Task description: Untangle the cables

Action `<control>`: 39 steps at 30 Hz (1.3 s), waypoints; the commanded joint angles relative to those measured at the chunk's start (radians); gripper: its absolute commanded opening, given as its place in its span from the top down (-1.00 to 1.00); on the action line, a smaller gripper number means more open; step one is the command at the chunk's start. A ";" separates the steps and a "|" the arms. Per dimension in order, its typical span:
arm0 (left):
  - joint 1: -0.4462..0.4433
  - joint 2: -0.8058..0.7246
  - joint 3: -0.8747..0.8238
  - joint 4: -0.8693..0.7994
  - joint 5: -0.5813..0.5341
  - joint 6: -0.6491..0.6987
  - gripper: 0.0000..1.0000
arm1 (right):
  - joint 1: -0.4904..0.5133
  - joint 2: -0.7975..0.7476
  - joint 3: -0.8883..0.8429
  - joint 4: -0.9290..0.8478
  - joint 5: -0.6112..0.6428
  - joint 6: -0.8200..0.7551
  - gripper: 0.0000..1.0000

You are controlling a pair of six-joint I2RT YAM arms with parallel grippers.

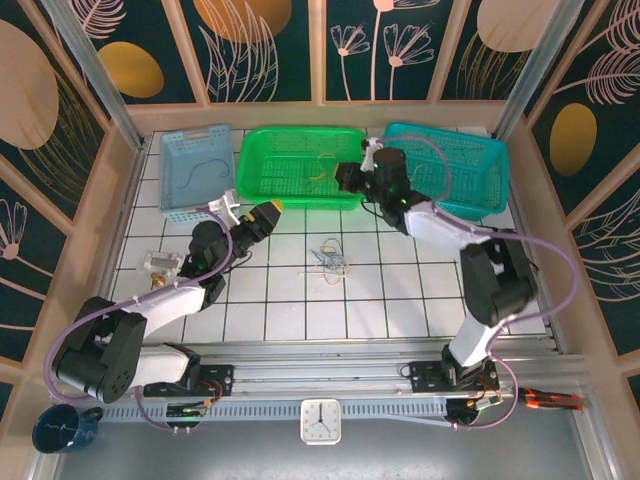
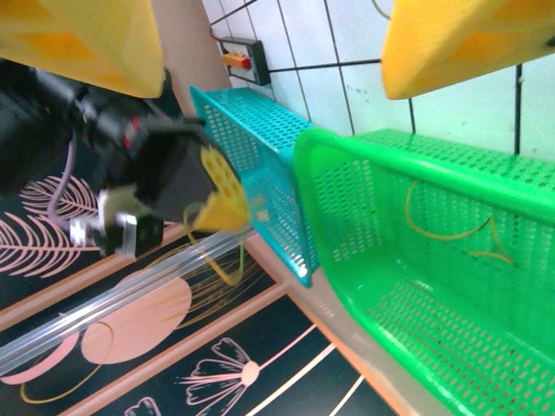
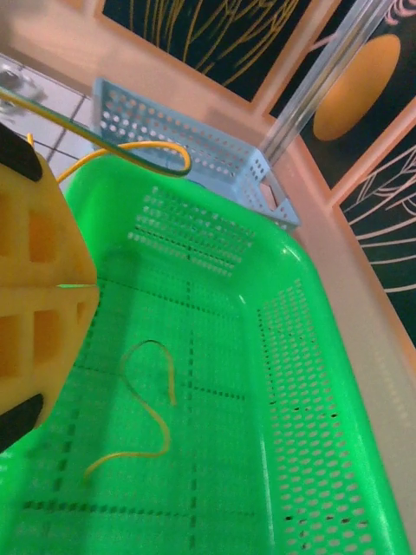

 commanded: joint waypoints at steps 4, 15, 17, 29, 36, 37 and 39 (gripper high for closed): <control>0.003 -0.039 -0.021 -0.054 -0.001 0.045 -0.68 | -0.005 0.245 0.276 -0.108 0.032 -0.039 0.79; 0.003 -0.064 -0.037 -0.118 -0.018 0.082 -0.98 | -0.017 0.233 0.292 -0.117 0.008 -0.042 0.07; 0.004 -0.061 -0.037 -0.122 -0.024 0.083 -0.98 | -0.016 0.174 0.237 -0.110 0.007 -0.048 0.08; 0.003 -0.029 -0.029 -0.167 -0.043 0.080 -0.98 | 0.112 -0.193 -0.121 -0.212 0.106 -0.180 0.07; 0.013 -0.027 -0.015 -0.249 -0.071 0.085 -0.97 | 0.267 -0.264 -0.237 -0.322 0.180 -0.241 0.07; 0.015 -0.028 -0.015 -0.258 -0.075 0.086 -0.98 | 0.288 -0.266 -0.246 -0.332 0.179 -0.251 0.08; 0.023 -0.031 -0.015 -0.277 -0.083 0.086 -0.98 | 0.322 -0.260 -0.256 -0.357 0.173 -0.268 0.09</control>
